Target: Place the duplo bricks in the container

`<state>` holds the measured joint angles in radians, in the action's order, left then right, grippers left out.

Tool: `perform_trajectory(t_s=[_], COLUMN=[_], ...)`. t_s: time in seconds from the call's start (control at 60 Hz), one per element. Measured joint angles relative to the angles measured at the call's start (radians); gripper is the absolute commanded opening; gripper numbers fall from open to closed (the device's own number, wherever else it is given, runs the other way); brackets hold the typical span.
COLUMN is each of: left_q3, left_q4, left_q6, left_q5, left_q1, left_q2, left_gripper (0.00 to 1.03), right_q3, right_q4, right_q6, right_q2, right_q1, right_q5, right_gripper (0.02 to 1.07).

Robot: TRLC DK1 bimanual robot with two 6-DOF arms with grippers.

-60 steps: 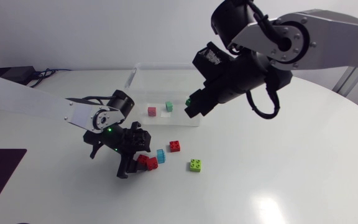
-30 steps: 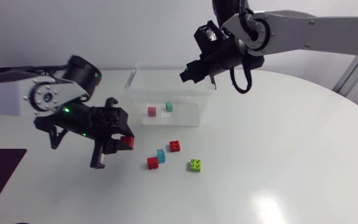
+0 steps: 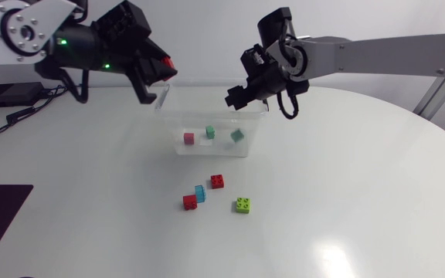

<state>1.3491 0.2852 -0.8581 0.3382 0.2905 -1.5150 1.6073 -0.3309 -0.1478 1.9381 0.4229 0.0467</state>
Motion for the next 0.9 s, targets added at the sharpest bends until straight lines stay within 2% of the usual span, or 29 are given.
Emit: perform_trajectory(t_s=[0.067, 0.2, 0.317, 0.35, 0.383, 0.45, 0.483, 0.717, 0.9], left_q3=[0.053, 0.182, 0.319, 0.351, 0.382, 0.434, 0.454, 0.485, 0.332], left_q4=[-0.039, -0.062, -0.063, -0.063, -0.063, -0.052, -0.047, 0.041, 0.167], left_q6=[0.053, 0.117, 0.167, 0.177, 0.183, 0.188, 0.190, 0.196, 0.142], left_q5=[-0.011, -0.050, -0.065, -0.074, -0.085, -0.094, -0.104, -0.107, -0.048], left_q1=[0.001, 0.011, 0.013, 0.011, 0.011, 0.008, 0.006, -0.008, -0.023], left_q2=[-0.087, -0.285, -0.450, -0.483, -0.514, -0.561, -0.577, -0.565, -0.310], left_gripper=[0.46, 0.46, 0.47, 0.56, 0.73, 0.95, 0.99, 0.99, 0.99], right_q3=[-0.021, -0.084, -0.197, -0.242, -0.297, -0.401, -0.451, -0.682, -0.754], right_q4=[-0.037, -0.126, -0.179, -0.184, -0.191, -0.198, -0.203, -0.179, -0.064], right_q6=[-0.011, -0.018, -0.030, -0.037, -0.042, -0.056, -0.064, -0.130, -0.206], right_q2=[-0.061, -0.236, -0.394, -0.430, -0.466, -0.513, -0.524, -0.516, -0.415], right_q1=[0.006, 0.028, 0.058, 0.072, 0.093, 0.140, 0.165, 0.208, 0.190], right_q5=[0.000, 0.005, 0.047, 0.053, 0.056, 0.062, 0.064, 0.118, 0.152], right_gripper=[1.01, 1.01, 1.01, 1.01, 1.01, 1.01, 1.01, 1.01, 1.01])
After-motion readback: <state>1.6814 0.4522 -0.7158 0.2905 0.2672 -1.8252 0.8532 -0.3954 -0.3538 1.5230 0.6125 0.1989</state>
